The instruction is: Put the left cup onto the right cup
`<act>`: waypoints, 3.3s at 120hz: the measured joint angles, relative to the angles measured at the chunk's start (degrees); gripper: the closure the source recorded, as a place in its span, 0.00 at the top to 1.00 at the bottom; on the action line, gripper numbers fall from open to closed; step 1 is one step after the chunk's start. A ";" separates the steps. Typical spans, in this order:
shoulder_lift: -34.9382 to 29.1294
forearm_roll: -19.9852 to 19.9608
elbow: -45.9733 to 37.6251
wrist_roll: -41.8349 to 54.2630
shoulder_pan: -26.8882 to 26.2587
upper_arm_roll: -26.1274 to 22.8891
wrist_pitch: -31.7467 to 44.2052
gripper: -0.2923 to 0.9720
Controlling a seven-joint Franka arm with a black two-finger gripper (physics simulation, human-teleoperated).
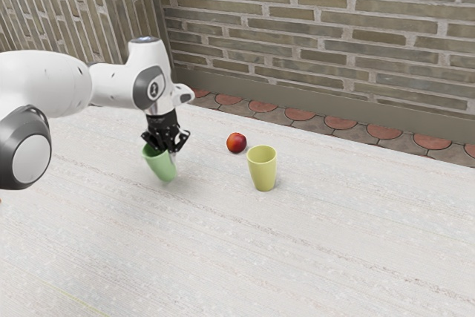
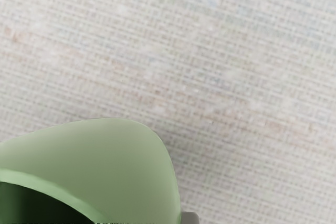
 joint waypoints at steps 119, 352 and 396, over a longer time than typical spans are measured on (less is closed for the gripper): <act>20.93 8.90 50.64 -2.57 -7.83 -14.05 -28.14 0.15; 27.28 12.73 55.08 -6.20 -8.99 -13.78 -22.75 0.21; 27.08 12.43 55.42 -6.27 -9.05 -13.84 -23.45 0.65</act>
